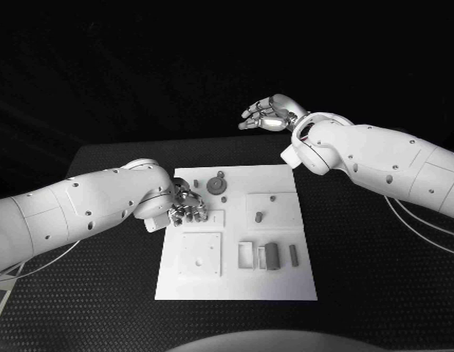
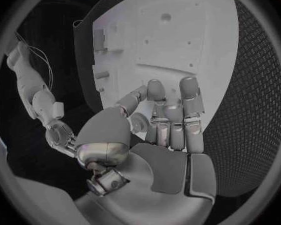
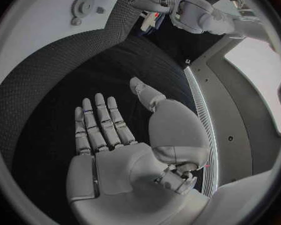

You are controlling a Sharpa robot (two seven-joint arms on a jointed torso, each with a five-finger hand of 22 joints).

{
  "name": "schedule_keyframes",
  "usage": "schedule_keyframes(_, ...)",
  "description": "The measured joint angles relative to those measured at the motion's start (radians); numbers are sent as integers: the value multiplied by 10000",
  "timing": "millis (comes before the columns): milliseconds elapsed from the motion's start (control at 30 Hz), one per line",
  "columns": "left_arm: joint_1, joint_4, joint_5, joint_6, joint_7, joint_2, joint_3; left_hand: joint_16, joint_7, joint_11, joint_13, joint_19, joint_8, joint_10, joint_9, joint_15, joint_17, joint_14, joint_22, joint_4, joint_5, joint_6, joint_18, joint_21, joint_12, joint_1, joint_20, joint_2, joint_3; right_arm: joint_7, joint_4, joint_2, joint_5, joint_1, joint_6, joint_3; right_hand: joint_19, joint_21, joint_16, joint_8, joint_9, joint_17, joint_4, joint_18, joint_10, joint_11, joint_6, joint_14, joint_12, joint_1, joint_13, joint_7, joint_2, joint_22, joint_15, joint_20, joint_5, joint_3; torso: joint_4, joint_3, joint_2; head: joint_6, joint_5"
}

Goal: Assemble the parts on the task board

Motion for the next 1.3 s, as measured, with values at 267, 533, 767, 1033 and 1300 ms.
schedule_keyframes(267, 0, -2, -40, 64, 3, 34, 0, 260, -2, -114, 32, 28, 70, 103, 13, -22, -80, -14, 0, -1, 518, 2, -4, 123, 117, -250, 1, 16, -1, 0, -8, 6, 1, -1, 22, 0, 0, -26, 0, 0, 1, -10, -28, 0, 0, 0, 0, 0, 0, 39, -23, 0, 39, 11, 0, 0, 0, -27, -1, -6, -1, -12, 7)
schedule_keyframes(533, -4, -8, -86, 137, 4, 54, 0, 397, -53, -162, 52, 84, 69, 152, 35, -85, -130, 52, -2, 1, 928, 54, -7, 215, 182, -340, -51, 1, 1, 0, -9, 1, 1, -1, 36, -1, 0, -26, 0, 37, -8, -10, -28, -1, 0, 1, 0, 0, -39, 39, -49, 0, 39, 21, -1, 0, 0, -27, 2, -12, -5, -17, 9)
schedule_keyframes(767, -11, -15, -194, 229, 0, 60, 0, 496, -76, -163, 66, 154, 121, 224, 68, -120, -160, 91, -2, 1, 1138, 76, -8, 318, 232, -484, -55, 44, 2, 0, -13, 5, 1, -4, 47, -1, 0, -26, -40, 37, -8, -10, -28, 0, 36, 37, 0, -1, -39, 39, -68, 0, 39, 32, -1, 0, 0, -27, 6, -12, -6, -45, 0)
schedule_keyframes(1033, -33, -19, -532, 252, 0, 82, 0, 573, -87, -181, 80, 192, 124, 276, 91, -137, -171, 113, -3, 1, 1138, 88, -10, 355, 280, -575, -89, 108, 2, 0, -17, 4, 2, -7, 59, -1, 0, -66, -40, 37, -7, -19, -28, 1, 36, 37, 0, -2, -39, 39, -86, 0, 39, 44, -2, 0, 0, -27, 7, -16, -4, -57, 0)
schedule_keyframes(1300, -49, -40, -1086, 230, 12, 121, 18, 573, -88, -179, 79, 208, 153, 278, 100, -138, -181, 117, -3, 1, 1361, 88, -11, 354, 280, -602, -75, 81, 2, 0, -14, -3, 2, -8, 65, -1, 0, -66, -40, 37, -16, -19, -56, 1, 35, 37, 0, 24, -78, 39, -106, 0, 39, 56, 22, 0, 0, -55, 7, -20, -1, -49, 6)
